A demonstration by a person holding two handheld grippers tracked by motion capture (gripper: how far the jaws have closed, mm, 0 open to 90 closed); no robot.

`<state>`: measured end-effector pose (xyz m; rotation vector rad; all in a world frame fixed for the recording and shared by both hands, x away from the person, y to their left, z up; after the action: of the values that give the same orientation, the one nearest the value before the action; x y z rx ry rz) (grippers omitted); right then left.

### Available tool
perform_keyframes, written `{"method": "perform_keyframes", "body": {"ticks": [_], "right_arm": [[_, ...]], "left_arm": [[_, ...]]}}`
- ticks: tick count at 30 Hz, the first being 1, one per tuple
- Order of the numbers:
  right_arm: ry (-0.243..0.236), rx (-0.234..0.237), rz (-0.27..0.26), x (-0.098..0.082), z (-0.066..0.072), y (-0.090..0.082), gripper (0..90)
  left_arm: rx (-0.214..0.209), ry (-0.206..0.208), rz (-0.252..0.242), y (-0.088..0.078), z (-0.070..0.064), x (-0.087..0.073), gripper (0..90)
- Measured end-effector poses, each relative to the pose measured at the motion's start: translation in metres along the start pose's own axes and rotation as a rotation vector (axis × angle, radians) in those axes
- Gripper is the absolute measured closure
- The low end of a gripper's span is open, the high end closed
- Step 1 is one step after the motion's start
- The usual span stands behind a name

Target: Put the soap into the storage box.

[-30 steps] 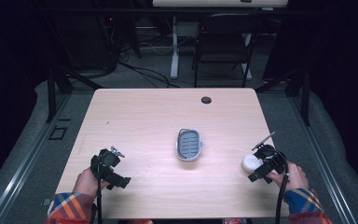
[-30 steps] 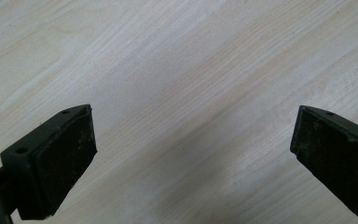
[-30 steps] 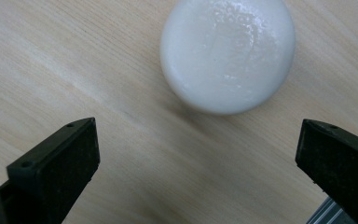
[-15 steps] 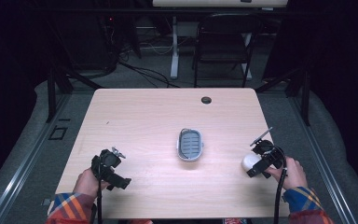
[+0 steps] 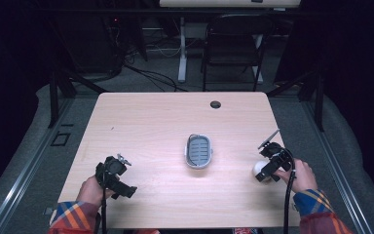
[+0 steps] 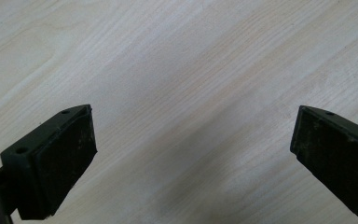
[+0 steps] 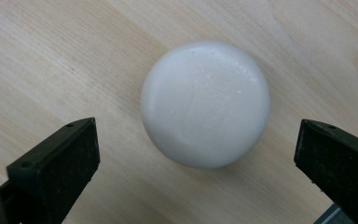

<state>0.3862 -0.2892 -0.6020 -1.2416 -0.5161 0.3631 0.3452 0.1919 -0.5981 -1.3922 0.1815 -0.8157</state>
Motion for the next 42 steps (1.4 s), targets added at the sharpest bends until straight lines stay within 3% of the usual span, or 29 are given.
{"method": "perform_keyframes", "body": {"ticks": [1, 2, 3, 4, 9, 10, 11, 12, 13, 14, 15, 16, 17, 18, 21, 22, 23, 24, 25, 26, 27, 31, 33, 35, 36, 38, 42], "right_arm": [[0.009, 0.011, -0.024, 0.002, 0.000, 0.002, 0.0], [-0.066, -0.018, 0.130, -0.001, -0.007, -0.008, 0.0], [-0.057, -0.019, 0.116, 0.001, -0.007, -0.005, 0.0], [-0.017, -0.002, 0.045, 0.004, -0.005, 0.001, 0.0], [-0.011, 0.002, 0.038, 0.010, -0.009, 0.007, 0.0], [-0.019, -0.005, 0.063, 0.011, -0.011, 0.006, 0.0], [0.001, 0.009, 0.031, 0.013, -0.010, 0.010, 0.0], [-0.047, -0.011, 0.125, 0.011, -0.015, 0.004, 0.0], [-0.005, 0.005, 0.055, 0.013, -0.011, 0.010, 0.0], [0.047, 0.028, -0.051, 0.017, -0.008, 0.018, 0.0], [0.047, 0.028, -0.051, 0.017, -0.008, 0.018, 0.0], [0.001, 0.020, 0.054, 0.013, -0.010, 0.012, 0.0], [0.001, 0.020, 0.054, 0.013, -0.010, 0.012, 0.0], [-0.018, 0.026, 0.098, 0.012, -0.012, 0.009, 0.0], [-0.002, 0.021, 0.071, 0.012, -0.012, 0.010, 0.0], [0.019, 0.032, 0.027, 0.014, -0.009, 0.014, 0.0], [0.023, 0.033, 0.019, 0.014, -0.008, 0.015, 0.0], [-0.041, 0.009, 0.136, 0.011, -0.012, 0.008, 0.3], [0.045, 0.036, -0.030, 0.016, -0.005, 0.022, 1.5], [0.045, 0.036, -0.030, 0.016, -0.005, 0.022, 1.5], [-0.013, 0.008, 0.104, 0.012, -0.010, 0.014, 5.0], [-0.010, 0.001, 0.101, 0.012, -0.011, 0.015, 13.0], [0.007, 0.008, 0.076, 0.012, -0.009, 0.018, 14.5], [-0.011, -0.010, 0.124, 0.010, -0.011, 0.016, 15.5], [0.010, -0.006, 0.084, 0.011, -0.010, 0.020, 15.5], [-0.008, -0.016, 0.129, 0.010, -0.011, 0.017, 17.2], [-0.011, -0.031, 0.120, 0.011, -0.010, 0.016, 21.6]], "left_arm": [[0.000, 0.001, 0.000, 0.000, 0.000, 0.000, 0.0], [0.001, 0.002, -0.003, 0.000, 0.000, 0.000, 0.0], [0.001, 0.002, -0.003, 0.000, 0.000, 0.000, 0.0], [0.000, -0.001, -0.001, 0.000, 0.000, 0.000, 0.0], [0.000, -0.001, -0.001, 0.000, 0.000, 0.000, 0.0], [0.003, 0.000, -0.003, 0.000, 0.001, 0.000, 0.0], [0.003, 0.003, 0.000, 0.000, 0.001, 0.000, 0.0], [0.002, 0.002, 0.000, 0.000, 0.001, 0.000, 0.0], [0.002, 0.002, 0.000, 0.000, 0.001, 0.000, 0.0], [0.000, 0.002, -0.001, 0.000, 0.001, 0.000, 0.0], [0.000, 0.002, -0.001, 0.000, 0.001, 0.000, 0.0], [-0.001, 0.003, -0.003, 0.000, 0.001, 0.000, 0.0], [-0.001, 0.003, -0.003, 0.000, 0.001, 0.000, 0.0], [-0.002, 0.005, -0.002, -0.001, 0.000, 0.000, 0.0], [-0.004, 0.007, 0.001, 0.000, 0.000, 0.000, 0.0], [-0.004, 0.010, 0.003, 0.000, 0.000, -0.001, 0.0], [-0.003, 0.011, 0.002, 0.000, 0.000, -0.001, 0.0], [-0.003, 0.012, 0.002, 0.000, -0.001, -0.001, 0.0], [-0.003, 0.012, 0.002, 0.000, -0.001, 0.000, 0.0], [-0.003, 0.012, 0.002, 0.000, -0.001, 0.000, 0.0], [-0.004, 0.013, 0.004, 0.000, 0.000, -0.001, 0.0], [-0.003, 0.013, 0.003, 0.000, -0.001, -0.001, 0.0], [-0.004, 0.013, 0.002, 0.000, -0.001, -0.001, 0.0], [-0.004, 0.013, 0.003, 0.000, -0.001, -0.001, 0.0], [-0.004, 0.013, 0.003, 0.000, -0.001, -0.001, 0.0], [-0.003, 0.014, 0.003, 0.000, -0.001, -0.001, 0.0], [-0.003, 0.014, 0.003, 0.000, -0.001, -0.001, 0.0]]}}
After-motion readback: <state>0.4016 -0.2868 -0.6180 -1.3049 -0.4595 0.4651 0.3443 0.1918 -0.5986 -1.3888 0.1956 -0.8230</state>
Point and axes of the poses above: each handheld gripper's, and its own axes: y roughly forward along the jaws, x roughly out of its top, z roughly to its left, the point moved 8 cm from there along y, roughly forward along the jaws, and after that the axes turned 11 degrees about x, right-handed, at the moved point
